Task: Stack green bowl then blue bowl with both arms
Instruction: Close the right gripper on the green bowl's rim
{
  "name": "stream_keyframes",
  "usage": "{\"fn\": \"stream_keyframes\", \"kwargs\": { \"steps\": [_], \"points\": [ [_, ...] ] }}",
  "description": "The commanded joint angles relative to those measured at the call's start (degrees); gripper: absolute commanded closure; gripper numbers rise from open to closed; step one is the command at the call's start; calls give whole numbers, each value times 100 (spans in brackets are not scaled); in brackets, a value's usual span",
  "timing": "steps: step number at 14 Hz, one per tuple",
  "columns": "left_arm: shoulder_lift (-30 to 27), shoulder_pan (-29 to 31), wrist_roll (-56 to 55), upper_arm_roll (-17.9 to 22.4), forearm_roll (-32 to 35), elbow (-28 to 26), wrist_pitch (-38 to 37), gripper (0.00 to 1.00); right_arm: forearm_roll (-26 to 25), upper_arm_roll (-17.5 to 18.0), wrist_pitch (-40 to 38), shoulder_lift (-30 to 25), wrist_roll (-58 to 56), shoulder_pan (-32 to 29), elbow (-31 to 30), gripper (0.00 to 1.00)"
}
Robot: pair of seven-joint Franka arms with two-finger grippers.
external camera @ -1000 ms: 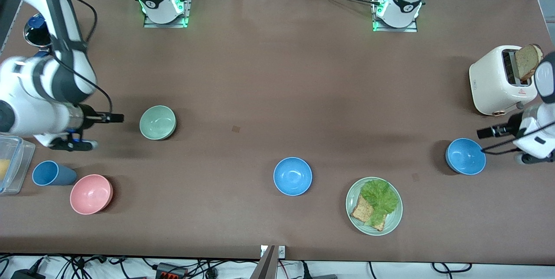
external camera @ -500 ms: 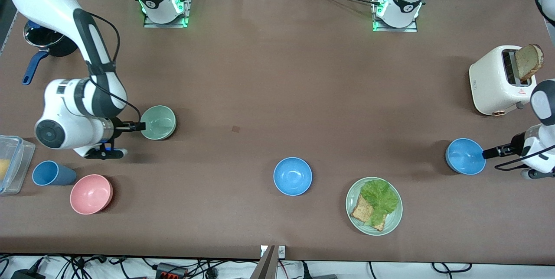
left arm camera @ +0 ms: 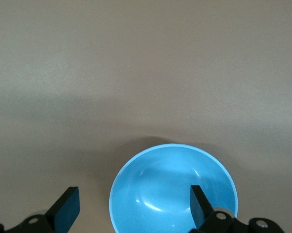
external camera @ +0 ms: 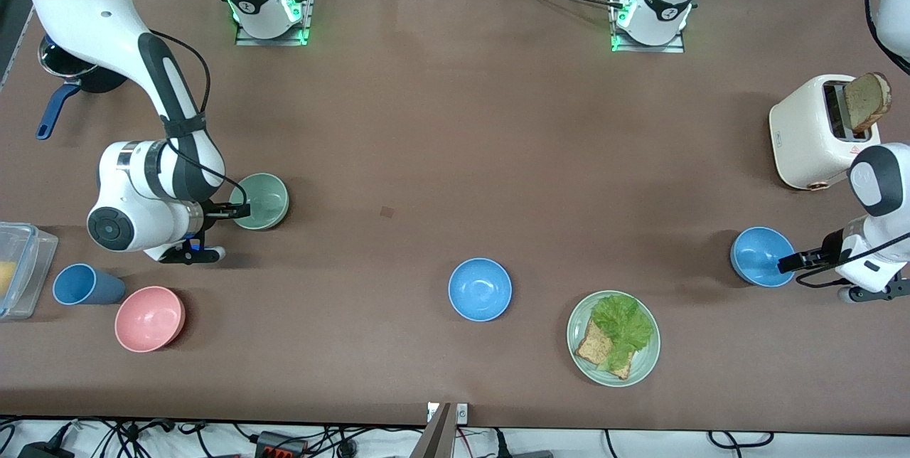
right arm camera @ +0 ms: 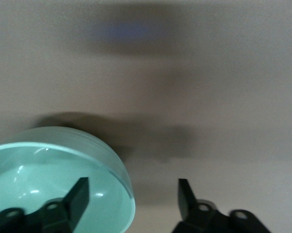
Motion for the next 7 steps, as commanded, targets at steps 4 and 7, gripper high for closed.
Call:
{"fn": "stream_keyframes", "kwargs": {
  "steps": [4,7],
  "points": [
    [224,204,213,-54,75,127,361,0,199,20,71,65,72,2,-19,87],
    [303,249,248,-54,92,74,581,0,199,116,-9,12,89,98,69,100]
  ]
}}
